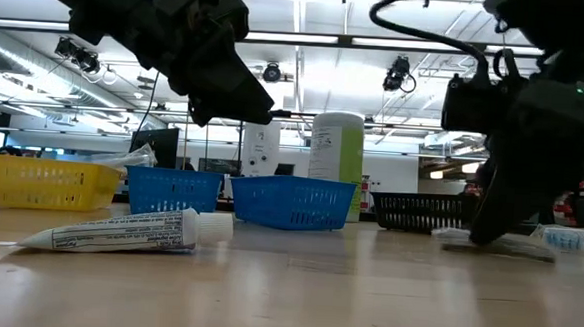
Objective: Pick & Place Travel size toiletries
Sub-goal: Put the silver nail cutter into the left blue bin
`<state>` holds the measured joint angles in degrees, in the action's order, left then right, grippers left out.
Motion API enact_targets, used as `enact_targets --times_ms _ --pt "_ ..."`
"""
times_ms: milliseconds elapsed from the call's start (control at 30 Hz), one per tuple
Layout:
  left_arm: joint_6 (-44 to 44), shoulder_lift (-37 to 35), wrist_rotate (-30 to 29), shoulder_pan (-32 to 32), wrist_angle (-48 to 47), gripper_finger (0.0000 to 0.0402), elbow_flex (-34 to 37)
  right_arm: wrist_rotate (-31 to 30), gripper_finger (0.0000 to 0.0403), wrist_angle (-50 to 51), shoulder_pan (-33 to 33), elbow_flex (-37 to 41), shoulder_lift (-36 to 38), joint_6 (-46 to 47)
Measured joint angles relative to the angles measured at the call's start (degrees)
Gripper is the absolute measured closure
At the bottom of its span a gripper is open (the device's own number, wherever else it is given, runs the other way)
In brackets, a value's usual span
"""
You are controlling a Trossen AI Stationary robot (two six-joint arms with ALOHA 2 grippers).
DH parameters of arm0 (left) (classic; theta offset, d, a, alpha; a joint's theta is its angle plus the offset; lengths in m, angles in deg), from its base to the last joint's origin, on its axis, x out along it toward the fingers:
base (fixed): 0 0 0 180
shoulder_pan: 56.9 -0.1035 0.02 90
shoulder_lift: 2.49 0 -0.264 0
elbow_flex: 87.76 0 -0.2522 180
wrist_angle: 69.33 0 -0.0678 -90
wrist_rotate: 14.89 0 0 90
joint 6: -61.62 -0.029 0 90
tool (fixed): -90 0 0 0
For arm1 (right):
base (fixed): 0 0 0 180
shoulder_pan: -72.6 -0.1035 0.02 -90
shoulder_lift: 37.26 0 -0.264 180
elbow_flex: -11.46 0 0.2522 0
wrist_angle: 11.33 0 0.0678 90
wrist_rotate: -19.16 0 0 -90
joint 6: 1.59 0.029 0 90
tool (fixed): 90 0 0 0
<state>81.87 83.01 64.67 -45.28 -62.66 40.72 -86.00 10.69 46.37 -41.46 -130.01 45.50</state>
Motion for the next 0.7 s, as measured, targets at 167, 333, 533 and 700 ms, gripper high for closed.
enact_targets --times_ms 167,333,533,700 --pt "-0.13 0.00 -0.02 0.00 0.02 0.0255 -0.01 -8.49 0.0197 -1.38 -1.73 -0.31 -4.83 1.13" --pt "-0.15 0.00 -0.02 0.00 0.07 0.0255 -0.01 -12.15 0.0239 -3.88 -2.39 -0.15 -6.65 -1.75" --pt "-0.09 0.00 -0.03 0.00 0.04 0.0255 -0.01 -11.83 0.0323 -5.24 -1.77 -0.04 -6.73 -2.07" --pt "-1.12 0.00 0.12 0.00 0.23 0.0255 -0.01 -10.80 0.0350 -12.71 -0.72 0.12 -7.01 -5.35"
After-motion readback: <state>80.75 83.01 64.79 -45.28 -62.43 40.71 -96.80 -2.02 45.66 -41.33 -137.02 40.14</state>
